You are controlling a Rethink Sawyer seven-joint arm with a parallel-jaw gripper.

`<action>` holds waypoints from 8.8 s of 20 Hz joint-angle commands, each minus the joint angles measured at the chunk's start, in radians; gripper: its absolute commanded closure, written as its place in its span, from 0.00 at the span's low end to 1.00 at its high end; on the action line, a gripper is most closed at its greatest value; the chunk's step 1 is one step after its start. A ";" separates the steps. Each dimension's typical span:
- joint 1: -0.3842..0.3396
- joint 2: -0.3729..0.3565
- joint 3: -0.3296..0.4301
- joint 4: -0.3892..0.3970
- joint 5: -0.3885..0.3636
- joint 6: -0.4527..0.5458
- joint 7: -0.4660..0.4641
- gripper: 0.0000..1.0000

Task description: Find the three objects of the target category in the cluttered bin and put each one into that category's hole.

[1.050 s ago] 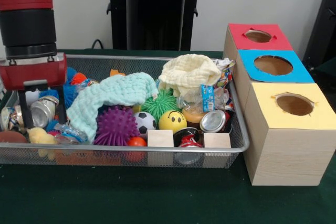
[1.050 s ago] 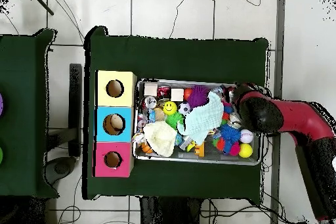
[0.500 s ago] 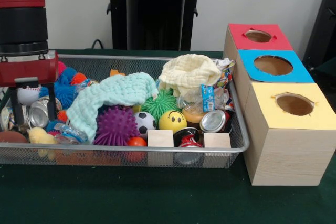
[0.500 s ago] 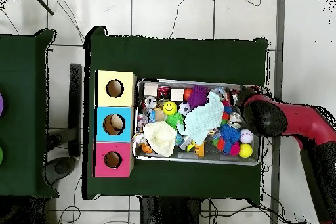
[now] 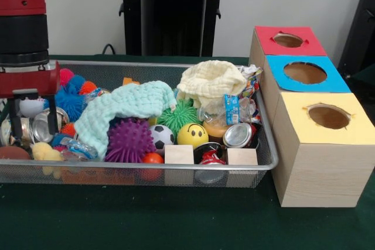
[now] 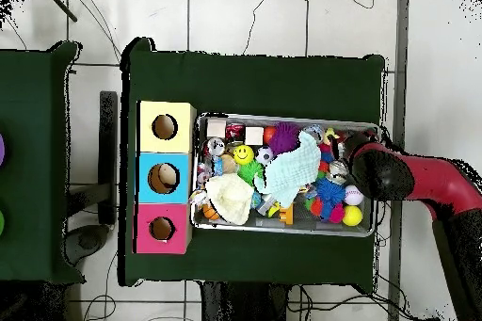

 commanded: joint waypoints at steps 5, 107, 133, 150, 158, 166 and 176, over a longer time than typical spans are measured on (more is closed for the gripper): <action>0.027 0.127 -0.051 -0.030 -0.078 0.074 -0.201 0.00; 0.031 0.280 0.116 -0.208 -0.217 0.009 -0.326 0.00; 0.013 0.252 0.043 -0.221 -0.214 0.126 -0.343 0.00; 0.016 0.271 0.028 -0.239 -0.215 0.129 -0.315 0.00; 0.012 0.282 0.029 -0.243 -0.207 0.134 -0.313 0.00; 0.010 0.294 0.031 -0.249 -0.203 0.135 -0.323 0.00; 0.014 0.302 0.036 -0.256 -0.194 0.137 -0.325 0.00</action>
